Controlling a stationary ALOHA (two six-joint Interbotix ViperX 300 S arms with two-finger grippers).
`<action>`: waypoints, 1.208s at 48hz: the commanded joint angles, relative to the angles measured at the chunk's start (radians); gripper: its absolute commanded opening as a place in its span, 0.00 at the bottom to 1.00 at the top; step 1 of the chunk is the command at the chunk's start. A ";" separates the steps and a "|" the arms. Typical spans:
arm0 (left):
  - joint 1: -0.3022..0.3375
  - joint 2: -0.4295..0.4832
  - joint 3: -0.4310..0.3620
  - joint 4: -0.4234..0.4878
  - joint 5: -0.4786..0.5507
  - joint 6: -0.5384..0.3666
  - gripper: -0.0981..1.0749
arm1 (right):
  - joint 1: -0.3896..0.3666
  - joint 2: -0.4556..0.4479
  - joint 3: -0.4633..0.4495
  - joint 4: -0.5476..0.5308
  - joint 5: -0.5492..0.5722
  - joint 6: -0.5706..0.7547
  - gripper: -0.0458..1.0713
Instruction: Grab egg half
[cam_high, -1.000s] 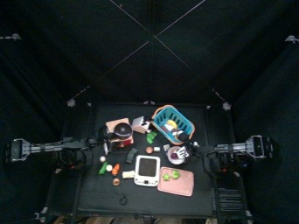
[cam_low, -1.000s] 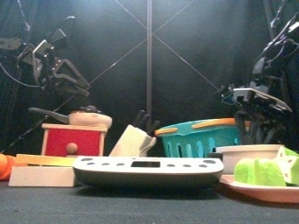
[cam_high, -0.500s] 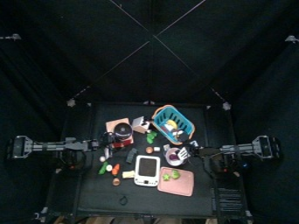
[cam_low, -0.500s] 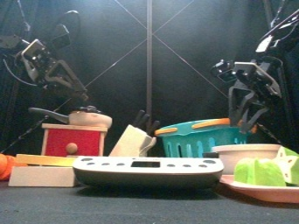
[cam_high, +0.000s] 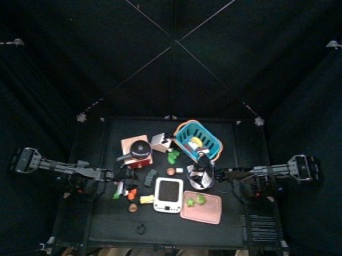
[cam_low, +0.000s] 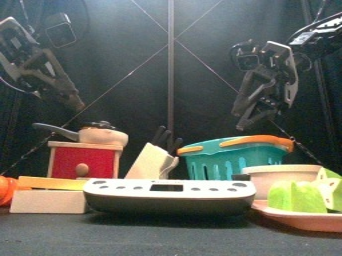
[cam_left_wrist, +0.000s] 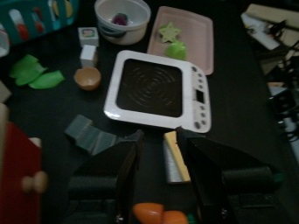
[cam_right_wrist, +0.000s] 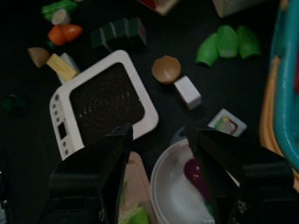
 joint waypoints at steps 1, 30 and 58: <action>-0.009 0.003 -0.055 -0.061 0.092 0.000 0.74 | -0.005 0.009 -0.043 -0.041 -0.025 -0.003 0.82; 0.110 0.018 -0.189 0.075 0.729 -0.132 0.74 | 0.000 0.196 -0.115 -0.101 -0.026 -0.011 0.82; 0.094 -0.020 -0.023 0.453 0.908 -0.670 0.74 | 0.005 0.187 -0.110 -0.103 -0.003 -0.014 0.82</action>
